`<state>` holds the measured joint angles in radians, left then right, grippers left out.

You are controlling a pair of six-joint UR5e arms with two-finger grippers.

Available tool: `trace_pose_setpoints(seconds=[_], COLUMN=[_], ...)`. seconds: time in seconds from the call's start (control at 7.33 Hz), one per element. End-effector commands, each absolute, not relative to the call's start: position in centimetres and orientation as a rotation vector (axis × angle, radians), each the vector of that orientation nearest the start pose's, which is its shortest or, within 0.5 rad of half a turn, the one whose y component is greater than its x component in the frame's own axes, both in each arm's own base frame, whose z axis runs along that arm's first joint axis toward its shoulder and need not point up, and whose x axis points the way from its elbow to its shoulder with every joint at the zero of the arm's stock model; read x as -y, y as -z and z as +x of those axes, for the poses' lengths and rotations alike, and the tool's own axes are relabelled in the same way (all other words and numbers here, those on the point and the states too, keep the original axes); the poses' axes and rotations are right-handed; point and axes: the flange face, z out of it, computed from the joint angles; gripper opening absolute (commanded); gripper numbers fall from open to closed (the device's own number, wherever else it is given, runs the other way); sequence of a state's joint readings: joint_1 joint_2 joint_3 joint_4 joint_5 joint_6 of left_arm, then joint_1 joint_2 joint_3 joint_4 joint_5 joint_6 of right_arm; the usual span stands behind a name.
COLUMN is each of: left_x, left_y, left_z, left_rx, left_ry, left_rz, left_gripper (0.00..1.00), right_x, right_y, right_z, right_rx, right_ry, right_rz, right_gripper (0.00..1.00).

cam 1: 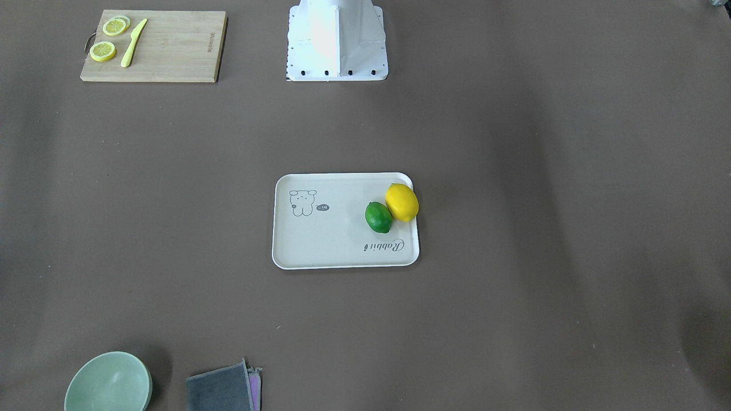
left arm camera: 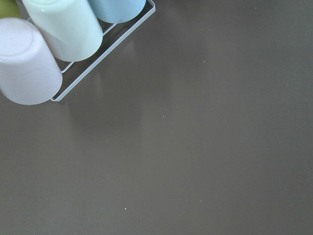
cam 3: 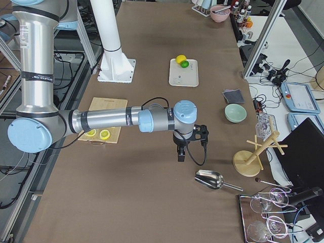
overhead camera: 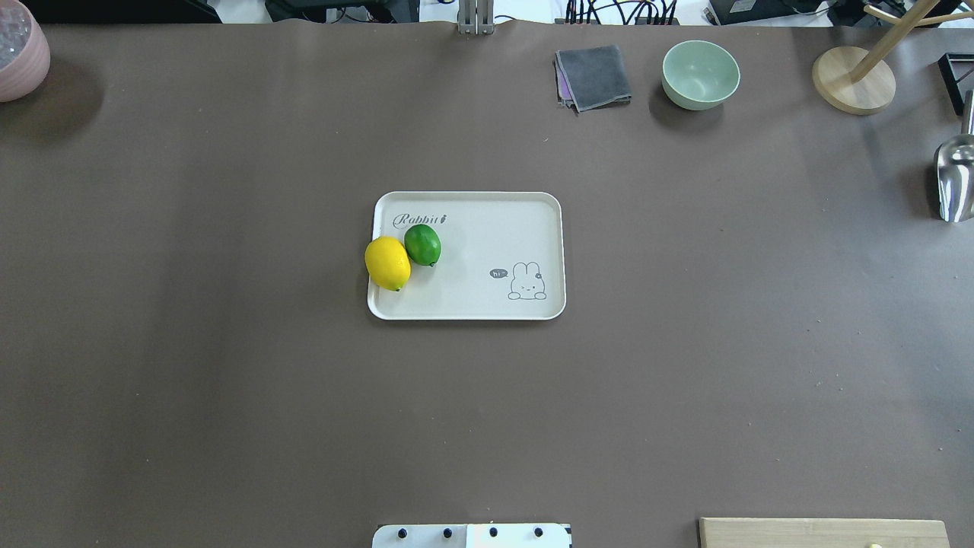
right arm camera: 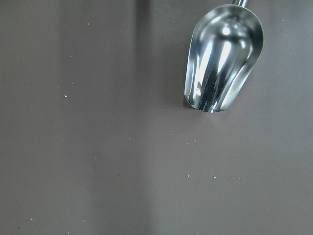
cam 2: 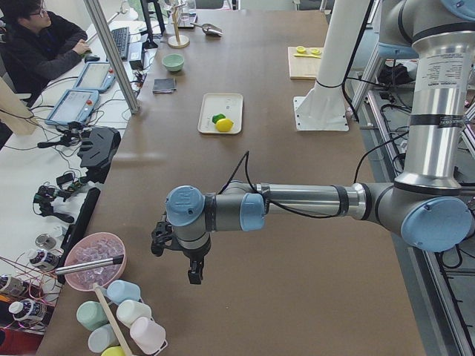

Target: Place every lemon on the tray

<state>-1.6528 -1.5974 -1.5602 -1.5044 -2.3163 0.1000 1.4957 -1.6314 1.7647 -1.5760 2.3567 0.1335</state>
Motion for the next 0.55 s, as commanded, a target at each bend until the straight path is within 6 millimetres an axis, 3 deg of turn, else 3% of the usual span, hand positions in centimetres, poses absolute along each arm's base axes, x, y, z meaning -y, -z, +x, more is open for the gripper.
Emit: trace_pose_setpoints(seconds=[0.0, 0.41], left_x=[49.31, 49.27], left_y=[-65.78, -66.02], left_z=[-10.61, -10.61], left_rx=[-0.746, -0.747], left_ry=[-0.002, 0.002], left_rz=[0.024, 0.018], left_gripper=[0.98, 0.98], right_x=[47.59, 47.59], right_y=[-59.09, -59.23], right_z=[2.72, 2.71], right_rx=[0.793, 0.794], right_ry=[-0.004, -0.001], right_rz=[0.041, 0.040], right_gripper=[1.00, 1.00])
